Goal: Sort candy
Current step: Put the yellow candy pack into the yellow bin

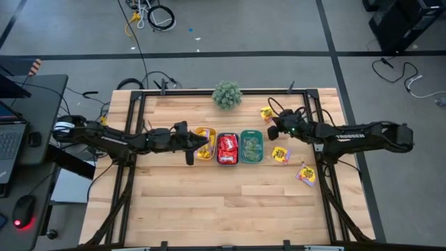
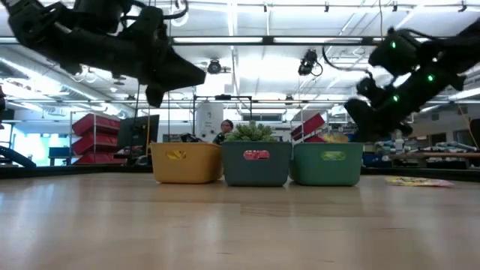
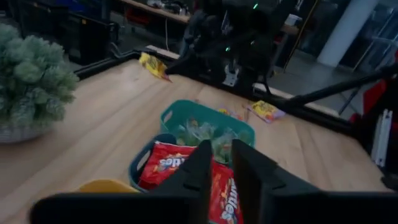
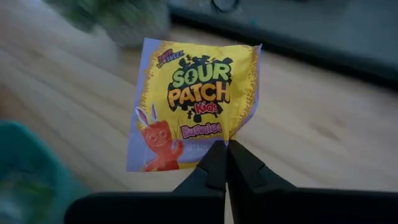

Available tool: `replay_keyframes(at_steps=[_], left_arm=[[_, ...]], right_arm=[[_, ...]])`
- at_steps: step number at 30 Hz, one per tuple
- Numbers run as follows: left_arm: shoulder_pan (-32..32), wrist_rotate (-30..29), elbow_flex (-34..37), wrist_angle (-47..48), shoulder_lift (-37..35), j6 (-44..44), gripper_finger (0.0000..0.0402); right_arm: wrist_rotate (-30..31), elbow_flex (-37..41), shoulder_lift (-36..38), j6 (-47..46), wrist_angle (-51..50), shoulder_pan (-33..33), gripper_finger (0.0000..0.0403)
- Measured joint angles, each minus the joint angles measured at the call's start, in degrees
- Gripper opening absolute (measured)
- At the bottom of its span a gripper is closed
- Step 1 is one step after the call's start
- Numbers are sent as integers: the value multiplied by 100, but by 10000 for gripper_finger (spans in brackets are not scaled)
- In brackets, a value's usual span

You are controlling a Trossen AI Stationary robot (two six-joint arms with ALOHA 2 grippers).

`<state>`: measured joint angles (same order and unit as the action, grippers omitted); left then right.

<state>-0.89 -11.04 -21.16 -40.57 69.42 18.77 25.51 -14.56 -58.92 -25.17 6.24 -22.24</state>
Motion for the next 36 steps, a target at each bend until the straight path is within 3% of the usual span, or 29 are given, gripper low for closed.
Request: replay_keyframes(at_steps=[9, 14, 21, 36], left_arm=[[-61, -488, -851, 19, 700, -506, 185], [-234, -277, -1298, 15, 911, -313, 225], [-364, -113, -1967, 16, 1264, -361, 247], [-705, 215, -2874, 27, 2179, -355, 249]], right_arm=[[936, -1031, -2, 713, 15, 1393, 0], [1430, -1522, -2, 1231, 14, 2066, 0], [1722, -1859, -54, 1700, 16, 2519, 0], [1756, -2206, -766, 1883, 86, 2767, 0]])
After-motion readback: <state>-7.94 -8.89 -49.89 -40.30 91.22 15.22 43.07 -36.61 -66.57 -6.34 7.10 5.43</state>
